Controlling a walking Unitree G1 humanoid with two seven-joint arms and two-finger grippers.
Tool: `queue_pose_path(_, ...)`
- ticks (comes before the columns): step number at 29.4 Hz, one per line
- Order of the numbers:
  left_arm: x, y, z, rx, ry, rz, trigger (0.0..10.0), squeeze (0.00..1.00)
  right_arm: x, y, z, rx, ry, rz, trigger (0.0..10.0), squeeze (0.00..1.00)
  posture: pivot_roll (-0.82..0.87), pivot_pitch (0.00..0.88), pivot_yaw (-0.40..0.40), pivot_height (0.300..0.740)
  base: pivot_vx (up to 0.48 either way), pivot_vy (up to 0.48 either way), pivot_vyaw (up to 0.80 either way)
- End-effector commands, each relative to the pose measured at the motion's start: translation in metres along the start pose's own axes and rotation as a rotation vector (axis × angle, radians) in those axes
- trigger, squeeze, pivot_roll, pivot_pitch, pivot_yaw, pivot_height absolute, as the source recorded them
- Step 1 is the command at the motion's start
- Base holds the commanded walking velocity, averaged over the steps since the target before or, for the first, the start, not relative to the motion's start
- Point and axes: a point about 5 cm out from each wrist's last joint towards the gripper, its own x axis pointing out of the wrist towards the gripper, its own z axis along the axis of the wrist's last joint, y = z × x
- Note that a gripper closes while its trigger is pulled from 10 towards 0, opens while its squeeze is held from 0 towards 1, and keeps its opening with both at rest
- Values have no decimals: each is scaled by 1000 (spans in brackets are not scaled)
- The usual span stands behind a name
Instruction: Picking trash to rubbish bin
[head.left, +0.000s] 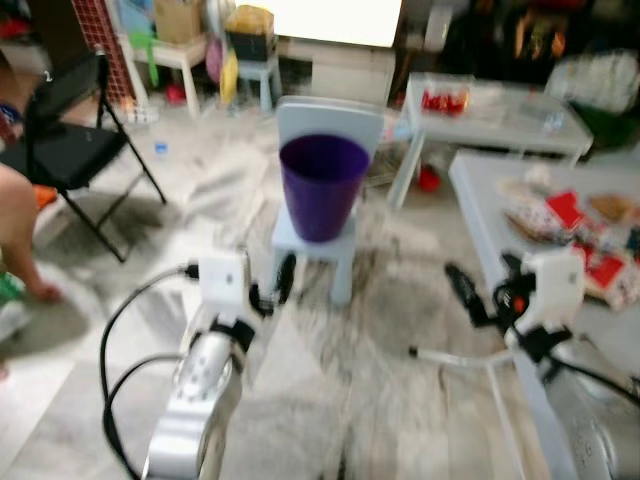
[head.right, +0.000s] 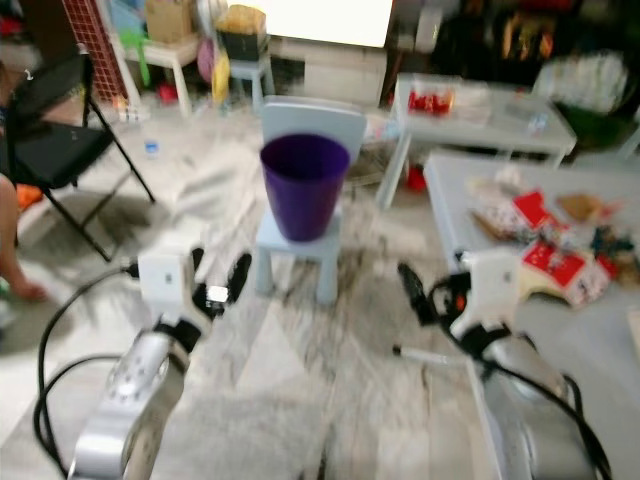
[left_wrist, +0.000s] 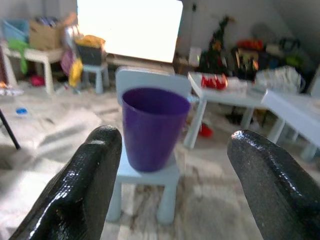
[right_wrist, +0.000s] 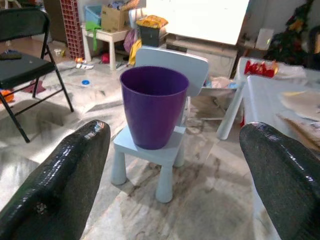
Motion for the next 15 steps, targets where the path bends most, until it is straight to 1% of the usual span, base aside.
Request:
queue_pose_path(1,3,-6,0,-9,-3,-10,10000,0,0,-3,2,-12,3,-2,10000,0,-15,67,-94,740,0,0,-800)
queue_pose_path(15,4,-5,-1,-29,-1,-11,10000,0,0,-2,2,-15,5,1,10000,0,-18,69,-93,740,0,0,-800)
